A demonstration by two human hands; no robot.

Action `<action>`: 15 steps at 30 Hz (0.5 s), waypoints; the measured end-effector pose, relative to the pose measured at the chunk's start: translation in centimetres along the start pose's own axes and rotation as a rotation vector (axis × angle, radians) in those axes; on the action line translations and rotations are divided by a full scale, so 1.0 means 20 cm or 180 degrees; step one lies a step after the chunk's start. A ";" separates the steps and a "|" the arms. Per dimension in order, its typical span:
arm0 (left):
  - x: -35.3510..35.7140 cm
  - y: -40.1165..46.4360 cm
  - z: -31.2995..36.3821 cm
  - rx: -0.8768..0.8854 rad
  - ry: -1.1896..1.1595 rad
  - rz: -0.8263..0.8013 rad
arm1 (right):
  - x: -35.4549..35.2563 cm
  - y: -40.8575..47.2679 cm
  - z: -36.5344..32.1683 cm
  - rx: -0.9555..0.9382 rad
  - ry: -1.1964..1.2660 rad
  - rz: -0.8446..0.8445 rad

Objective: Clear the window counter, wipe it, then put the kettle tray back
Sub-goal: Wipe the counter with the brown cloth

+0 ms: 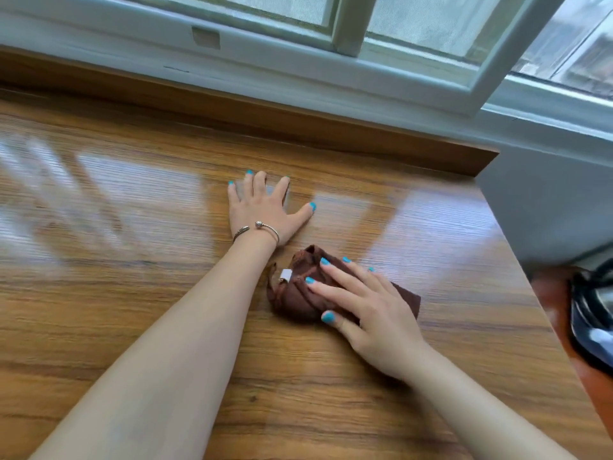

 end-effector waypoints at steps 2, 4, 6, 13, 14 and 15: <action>0.00 0.00 0.01 0.0076 0.0051 -0.0080 | -0.03 0.12 0.09 0.0100 -0.0021 0.0013; 0.00 0.00 0.01 0.0135 0.0138 -0.0141 | -0.07 0.29 0.23 0.0496 -0.0078 0.0123; 0.01 0.00 0.02 0.0191 0.0250 -0.0199 | -0.08 0.43 0.35 0.1013 -0.0192 0.0234; 0.02 0.00 0.02 0.0249 0.0229 -0.0314 | -0.02 0.16 0.08 0.0899 -0.0227 0.0240; 0.03 0.00 0.02 0.0236 0.0202 -0.0323 | -0.01 0.06 -0.01 0.0693 -0.0236 0.0249; 0.03 0.00 0.02 0.0230 0.0188 -0.0323 | 0.00 -0.04 -0.10 0.0477 -0.0218 0.0221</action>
Point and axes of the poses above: each hand's wrist, its own y-axis towards the middle knuckle, its own x-axis out of the palm, z = x × y, the point moved 8 cm from there along y, towards the middle knuckle, and after that the axes turned 2 degrees about -y, right-handed, at the moved point
